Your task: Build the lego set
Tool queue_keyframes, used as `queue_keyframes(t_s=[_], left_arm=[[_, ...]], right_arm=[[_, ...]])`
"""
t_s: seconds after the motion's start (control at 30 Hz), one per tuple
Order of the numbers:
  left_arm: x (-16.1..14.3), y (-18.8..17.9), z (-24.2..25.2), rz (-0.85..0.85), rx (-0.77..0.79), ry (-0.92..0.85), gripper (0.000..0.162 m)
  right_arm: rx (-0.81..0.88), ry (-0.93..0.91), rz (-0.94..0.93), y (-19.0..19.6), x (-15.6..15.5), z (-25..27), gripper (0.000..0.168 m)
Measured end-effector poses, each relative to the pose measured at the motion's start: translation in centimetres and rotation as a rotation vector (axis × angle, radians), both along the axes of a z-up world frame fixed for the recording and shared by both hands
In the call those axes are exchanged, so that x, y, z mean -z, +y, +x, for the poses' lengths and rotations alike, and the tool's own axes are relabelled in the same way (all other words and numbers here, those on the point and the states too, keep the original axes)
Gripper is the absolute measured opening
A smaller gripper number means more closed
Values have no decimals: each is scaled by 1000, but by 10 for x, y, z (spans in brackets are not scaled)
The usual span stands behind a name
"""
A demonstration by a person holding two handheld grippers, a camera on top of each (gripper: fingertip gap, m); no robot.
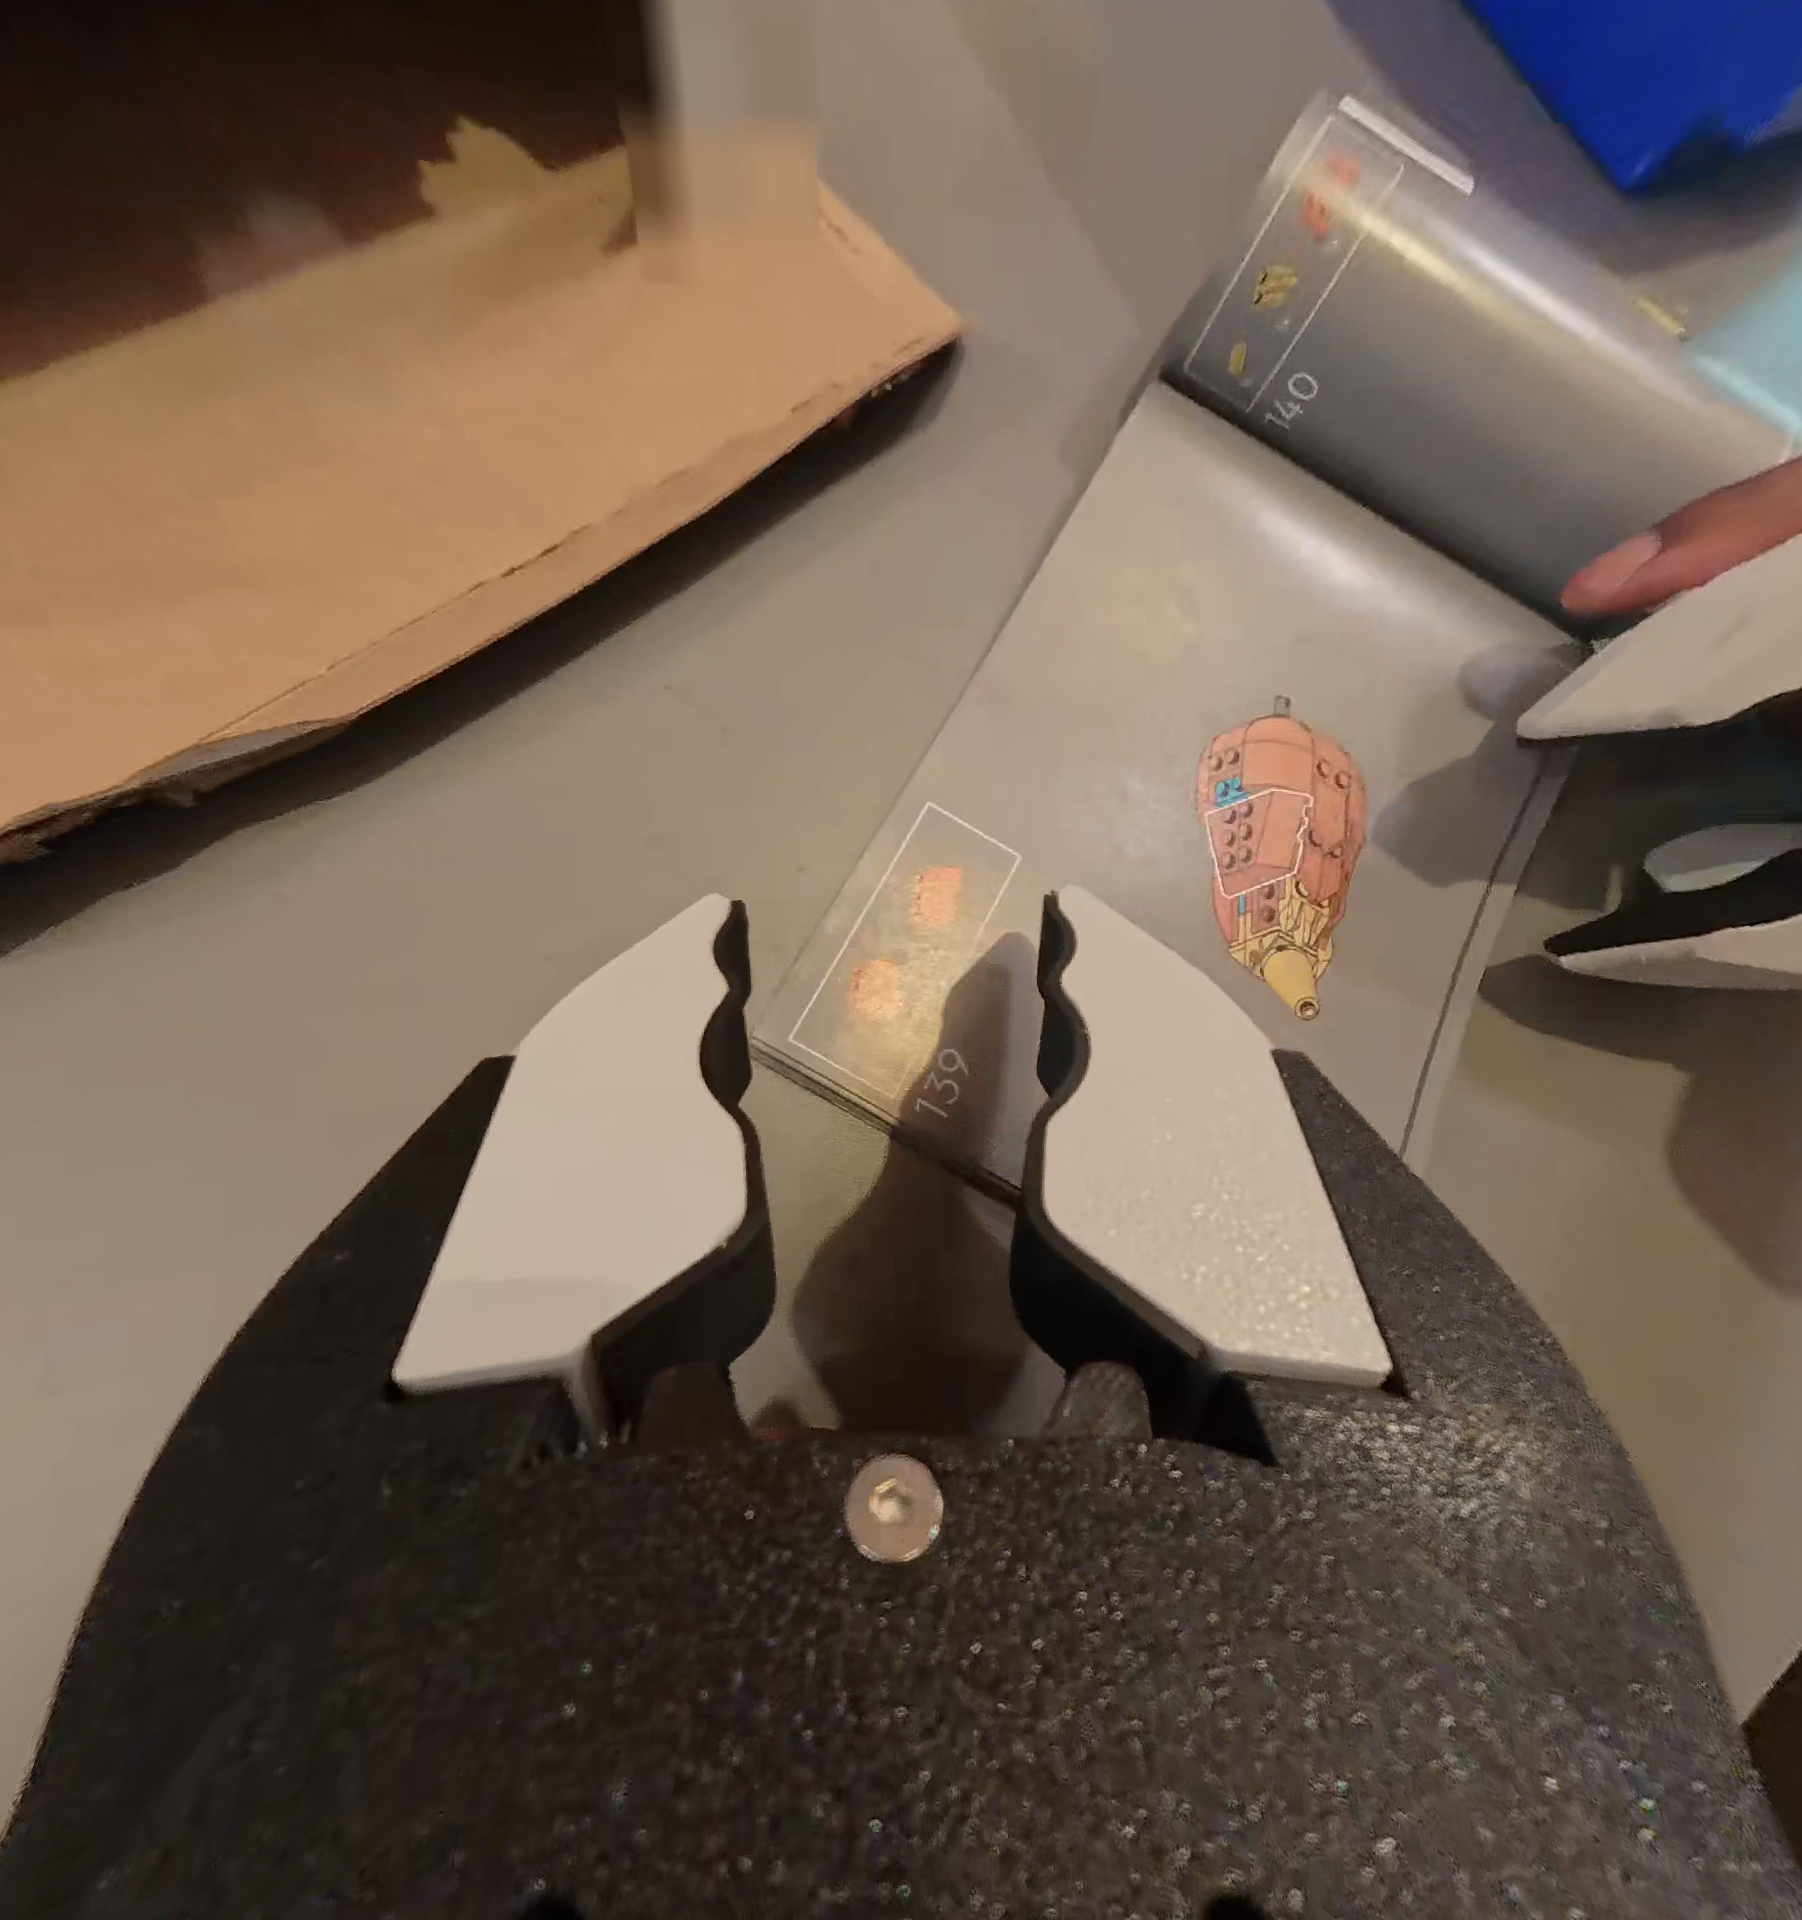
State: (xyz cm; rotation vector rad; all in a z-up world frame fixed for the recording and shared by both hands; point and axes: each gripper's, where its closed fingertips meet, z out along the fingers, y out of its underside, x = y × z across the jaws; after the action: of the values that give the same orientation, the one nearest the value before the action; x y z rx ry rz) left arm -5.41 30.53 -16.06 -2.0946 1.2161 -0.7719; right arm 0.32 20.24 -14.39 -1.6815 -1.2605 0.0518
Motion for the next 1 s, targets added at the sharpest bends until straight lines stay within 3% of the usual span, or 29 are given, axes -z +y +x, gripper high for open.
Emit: queue_keyframes(t_s=[0.37,0.5,0.77,1.0], left_arm=[[-6,-19,5,-83,144,-71,50],[-9,-16,4,-79,117,-94,49],[4,-7,-2,16,56,54,66],[4,-17,-2,12,110,64,66]], right_arm=[[65,-9,8,9,1,4,35],[70,-17,13,10,1,4,32],[68,-21,19,9,1,4,31],[75,-23,19,10,1,4,31]])
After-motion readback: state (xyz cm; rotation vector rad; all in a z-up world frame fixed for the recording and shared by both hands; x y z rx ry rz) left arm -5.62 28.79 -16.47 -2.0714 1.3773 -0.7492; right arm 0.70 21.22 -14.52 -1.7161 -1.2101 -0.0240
